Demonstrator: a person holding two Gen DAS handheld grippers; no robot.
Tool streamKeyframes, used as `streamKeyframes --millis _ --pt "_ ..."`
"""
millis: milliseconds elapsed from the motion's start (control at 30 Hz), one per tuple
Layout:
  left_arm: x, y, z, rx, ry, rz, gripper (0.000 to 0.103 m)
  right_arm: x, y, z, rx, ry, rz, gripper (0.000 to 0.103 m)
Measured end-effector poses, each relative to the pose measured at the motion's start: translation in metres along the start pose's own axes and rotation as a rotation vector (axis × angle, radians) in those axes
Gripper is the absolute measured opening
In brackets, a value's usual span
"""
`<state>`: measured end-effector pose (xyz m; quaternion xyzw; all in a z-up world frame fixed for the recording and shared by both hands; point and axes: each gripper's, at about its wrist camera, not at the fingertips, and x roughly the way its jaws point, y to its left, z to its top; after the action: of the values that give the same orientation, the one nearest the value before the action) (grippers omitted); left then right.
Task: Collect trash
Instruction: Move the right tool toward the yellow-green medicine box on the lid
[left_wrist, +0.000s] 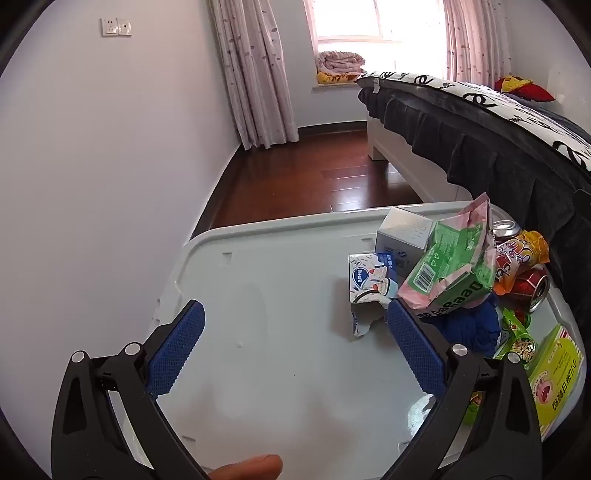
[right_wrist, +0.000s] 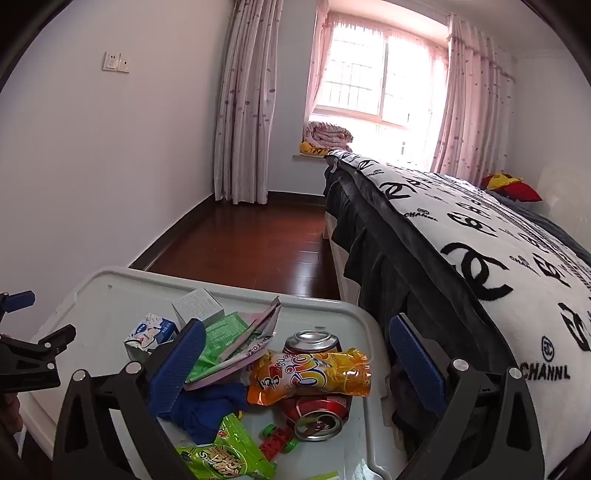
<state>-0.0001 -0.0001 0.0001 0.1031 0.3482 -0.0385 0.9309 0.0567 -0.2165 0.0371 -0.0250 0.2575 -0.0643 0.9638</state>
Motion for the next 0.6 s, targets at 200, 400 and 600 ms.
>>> streamKeyframes --millis 200,400,600 --pt "-0.002 0.006 0.004 -0.030 0.019 -0.018 0.096 0.002 -0.003 0.000 -0.008 -0.001 -0.002 0.098" --pt "-0.001 0.007 0.002 -0.024 0.010 0.011 0.096 -0.006 -0.008 -0.006 0.001 0.021 0.007 0.098" --pt "-0.027 0.032 0.001 -0.102 -0.032 0.011 0.096 -0.043 -0.049 -0.038 0.127 0.048 -0.035 0.098"
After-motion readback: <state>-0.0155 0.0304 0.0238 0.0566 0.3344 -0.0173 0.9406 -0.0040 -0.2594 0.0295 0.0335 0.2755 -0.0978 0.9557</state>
